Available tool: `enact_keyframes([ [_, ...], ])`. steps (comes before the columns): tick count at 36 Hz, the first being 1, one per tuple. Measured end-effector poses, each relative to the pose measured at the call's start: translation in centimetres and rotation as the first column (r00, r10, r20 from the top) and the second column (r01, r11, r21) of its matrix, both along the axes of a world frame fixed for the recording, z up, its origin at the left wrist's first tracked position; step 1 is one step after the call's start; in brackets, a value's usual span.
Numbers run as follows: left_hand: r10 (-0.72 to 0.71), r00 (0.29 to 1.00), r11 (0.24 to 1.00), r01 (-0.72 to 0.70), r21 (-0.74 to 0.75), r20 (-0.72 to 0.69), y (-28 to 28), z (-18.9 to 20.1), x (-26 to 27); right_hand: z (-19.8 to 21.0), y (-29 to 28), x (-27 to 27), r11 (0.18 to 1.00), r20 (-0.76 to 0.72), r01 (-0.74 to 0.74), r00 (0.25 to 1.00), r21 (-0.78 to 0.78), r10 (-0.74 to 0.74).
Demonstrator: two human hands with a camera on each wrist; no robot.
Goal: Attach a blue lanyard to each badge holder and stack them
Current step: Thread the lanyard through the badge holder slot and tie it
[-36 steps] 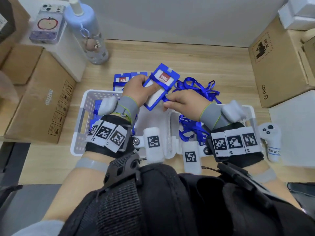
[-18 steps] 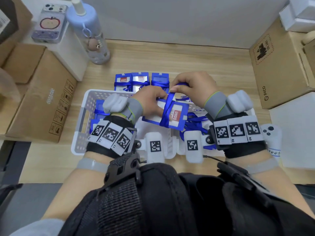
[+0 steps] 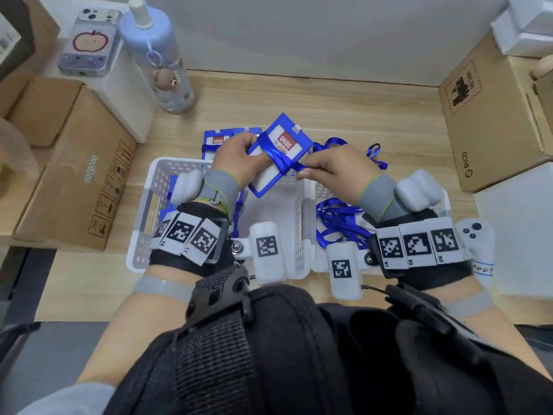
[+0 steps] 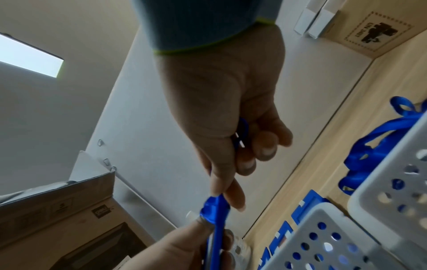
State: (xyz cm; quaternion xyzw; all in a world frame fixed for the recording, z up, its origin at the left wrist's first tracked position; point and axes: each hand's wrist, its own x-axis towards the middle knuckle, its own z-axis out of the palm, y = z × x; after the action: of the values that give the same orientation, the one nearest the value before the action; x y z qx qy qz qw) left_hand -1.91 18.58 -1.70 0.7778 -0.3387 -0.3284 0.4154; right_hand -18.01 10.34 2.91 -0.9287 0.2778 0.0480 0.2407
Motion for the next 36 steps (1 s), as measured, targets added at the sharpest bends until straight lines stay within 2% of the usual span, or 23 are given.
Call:
enact_keyframes([
  [4,-0.053,0.991,0.996,0.044,0.073,0.121,0.1,0.1,-0.3,0.4,-0.2,0.3,0.997,0.067,-0.008,0.998,-0.079,0.013],
  [9,-0.149,0.973,0.985,0.131,0.11,0.178,-0.3,0.4,-1.2,0.9,-0.4,1.0,0.987,0.158,0.1,0.984,-0.125,-0.08],
  [13,-0.172,0.959,0.982,0.149,0.114,0.226,-0.6,0.8,-1.4,0.7,-0.3,1.4,0.973,0.214,0.216,0.957,-0.083,-0.194],
  [20,-0.134,0.98,0.989,0.125,0.074,0.144,-0.7,1.0,-2.0,0.5,0.0,2.0,0.92,0.31,0.379,0.866,0.102,-0.392],
  [25,-0.107,0.992,0.994,0.104,0.041,0.061,-0.7,1.0,-2.0,0.3,0.1,2.4,0.903,0.368,0.405,0.826,0.141,-0.428],
  [29,-0.053,0.998,0.998,0.053,0.02,0.04,-0.8,0.7,-1.9,0.3,0.3,2.6,0.902,0.365,0.354,0.828,0.247,-0.425],
  [32,0.029,0.997,0.999,-0.031,-0.017,-0.069,-0.6,0.7,-2.2,0.3,0.3,2.8,0.887,0.352,0.323,0.83,0.33,-0.433],
  [36,0.092,0.988,0.994,-0.098,-0.044,-0.121,-0.4,0.4,-2.2,0.4,0.5,3.1,0.88,0.267,0.29,0.875,0.375,-0.403],
])
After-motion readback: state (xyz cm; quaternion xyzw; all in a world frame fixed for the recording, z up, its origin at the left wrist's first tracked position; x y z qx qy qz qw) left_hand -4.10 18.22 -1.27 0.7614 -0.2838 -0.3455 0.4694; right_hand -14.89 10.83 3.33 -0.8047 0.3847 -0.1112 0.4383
